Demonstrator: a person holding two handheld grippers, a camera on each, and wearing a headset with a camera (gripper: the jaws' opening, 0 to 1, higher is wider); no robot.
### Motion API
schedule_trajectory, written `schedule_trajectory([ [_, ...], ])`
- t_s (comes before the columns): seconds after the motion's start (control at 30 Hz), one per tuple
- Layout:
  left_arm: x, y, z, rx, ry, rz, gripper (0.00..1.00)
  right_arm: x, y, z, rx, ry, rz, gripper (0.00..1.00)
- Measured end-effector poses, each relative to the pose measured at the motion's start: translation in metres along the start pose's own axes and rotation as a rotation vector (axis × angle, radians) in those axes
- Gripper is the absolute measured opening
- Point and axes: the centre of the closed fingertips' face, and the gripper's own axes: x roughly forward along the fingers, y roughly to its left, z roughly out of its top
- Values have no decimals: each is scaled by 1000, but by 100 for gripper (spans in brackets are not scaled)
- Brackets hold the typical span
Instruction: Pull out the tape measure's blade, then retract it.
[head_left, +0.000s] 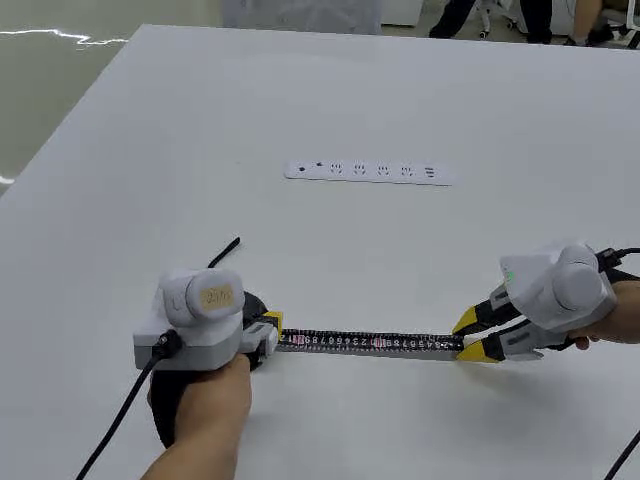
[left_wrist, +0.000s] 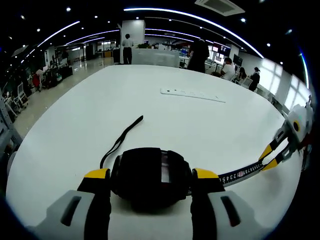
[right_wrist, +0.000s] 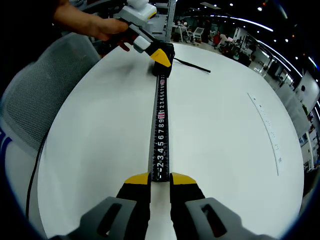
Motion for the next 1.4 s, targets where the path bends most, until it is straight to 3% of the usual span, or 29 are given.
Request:
schedule_trajectory([
  [0.67, 1, 3, 0, 17, -1, -15, 59, 0, 4, 0, -6, 17, 10, 13],
  [1.4, -1, 5, -1, -16, 2, -36, 58, -4, 3, 4, -8, 12, 0, 13],
])
